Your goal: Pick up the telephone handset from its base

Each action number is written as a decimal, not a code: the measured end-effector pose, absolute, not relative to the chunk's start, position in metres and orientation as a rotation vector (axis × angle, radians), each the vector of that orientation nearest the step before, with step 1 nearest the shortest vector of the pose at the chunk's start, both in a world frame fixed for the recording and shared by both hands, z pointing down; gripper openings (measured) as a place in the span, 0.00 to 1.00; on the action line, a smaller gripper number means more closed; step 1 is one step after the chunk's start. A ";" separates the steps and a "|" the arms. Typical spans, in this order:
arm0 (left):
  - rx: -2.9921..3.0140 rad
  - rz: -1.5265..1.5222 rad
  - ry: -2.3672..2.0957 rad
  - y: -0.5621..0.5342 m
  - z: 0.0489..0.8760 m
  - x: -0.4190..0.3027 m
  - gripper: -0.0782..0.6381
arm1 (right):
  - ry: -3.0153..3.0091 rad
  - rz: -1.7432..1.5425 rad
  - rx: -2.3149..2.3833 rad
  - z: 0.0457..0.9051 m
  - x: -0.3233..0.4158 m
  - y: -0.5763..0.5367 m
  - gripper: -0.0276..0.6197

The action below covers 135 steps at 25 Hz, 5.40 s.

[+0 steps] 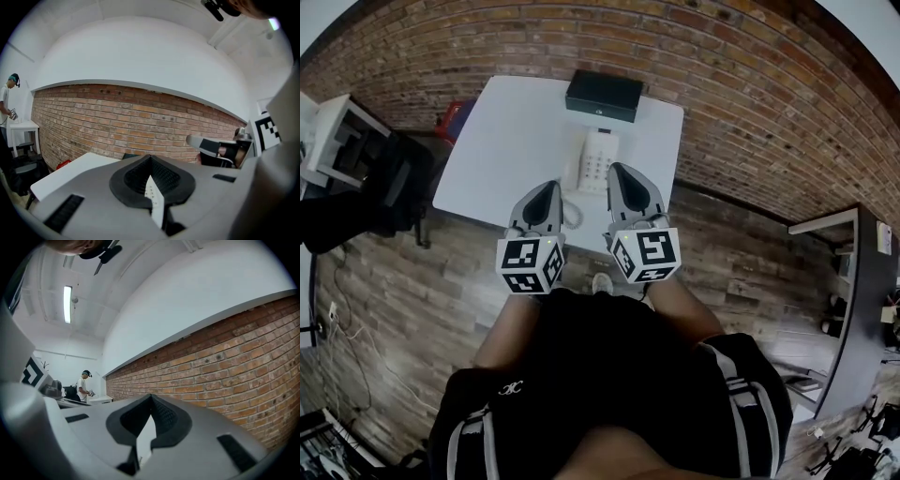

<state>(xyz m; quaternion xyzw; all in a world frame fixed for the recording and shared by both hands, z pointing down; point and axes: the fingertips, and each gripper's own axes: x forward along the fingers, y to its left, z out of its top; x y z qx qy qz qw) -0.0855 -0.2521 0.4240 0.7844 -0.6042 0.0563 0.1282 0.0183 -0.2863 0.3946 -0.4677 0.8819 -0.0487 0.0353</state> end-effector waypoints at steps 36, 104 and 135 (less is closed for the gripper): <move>2.174 0.470 -1.429 -0.406 0.566 -0.105 0.12 | 2.592 -0.262 -1.804 0.429 0.028 -0.385 0.04; 2.226 0.360 -1.578 -0.411 0.507 -0.100 0.40 | 2.500 -0.269 -1.864 0.427 0.064 -0.377 0.04; 2.402 0.186 -1.684 -0.360 0.414 -0.123 0.41 | 2.606 -0.147 -1.677 0.408 0.004 -0.370 0.04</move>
